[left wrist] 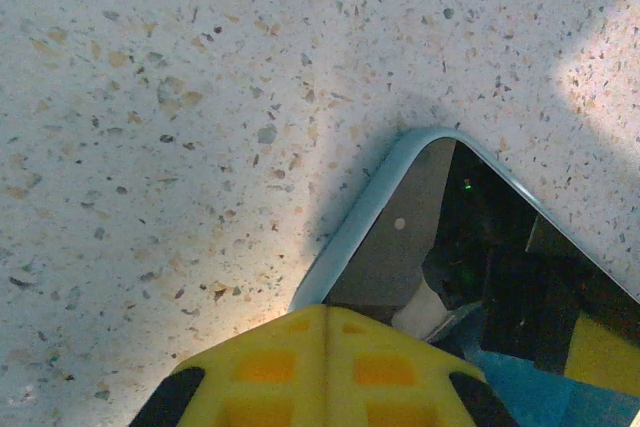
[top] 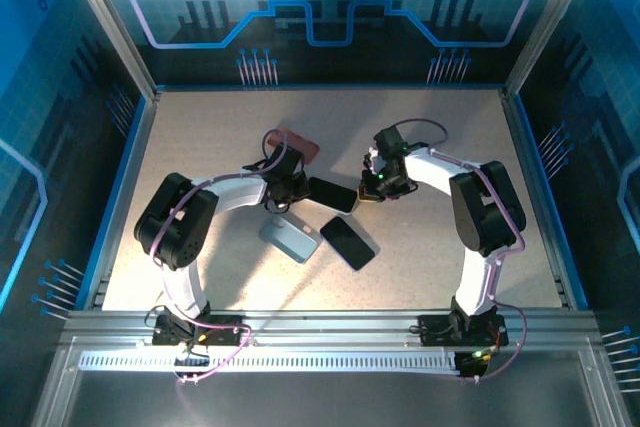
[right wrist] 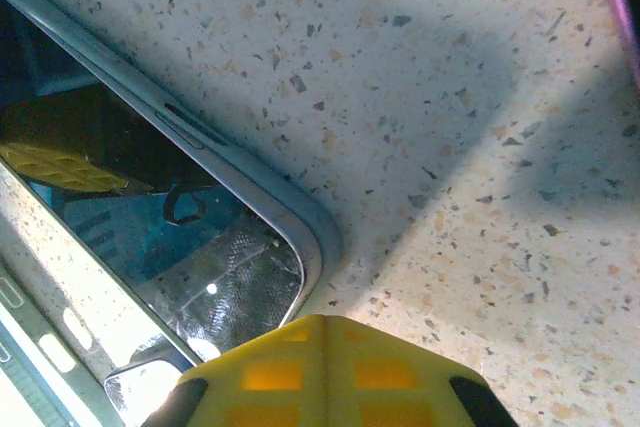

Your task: Put the phone into the phone case

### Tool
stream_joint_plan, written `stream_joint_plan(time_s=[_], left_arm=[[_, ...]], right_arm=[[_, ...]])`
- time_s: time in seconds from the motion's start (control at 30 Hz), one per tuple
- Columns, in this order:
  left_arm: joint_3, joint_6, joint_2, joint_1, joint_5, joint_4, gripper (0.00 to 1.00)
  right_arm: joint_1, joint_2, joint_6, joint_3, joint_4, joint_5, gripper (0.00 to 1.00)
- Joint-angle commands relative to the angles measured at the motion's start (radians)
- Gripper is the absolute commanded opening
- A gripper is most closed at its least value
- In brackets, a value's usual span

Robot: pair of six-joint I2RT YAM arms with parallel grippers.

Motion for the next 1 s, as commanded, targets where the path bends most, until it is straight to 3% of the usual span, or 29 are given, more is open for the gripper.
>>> stream_joint_plan(time_s=[0.0, 0.97], left_arm=[[-0.038, 0.022, 0.035, -0.008, -0.01, -0.074, 0.0], [-0.04, 0.015, 0.041, -0.008, -0.014, -0.068, 0.0]], right_arm=[[-0.004, 0.016, -0.018, 0.028, 0.002, 0.013, 0.0], [0.037, 0.106, -0.038, 0.062, -0.028, 0.038, 0.0]])
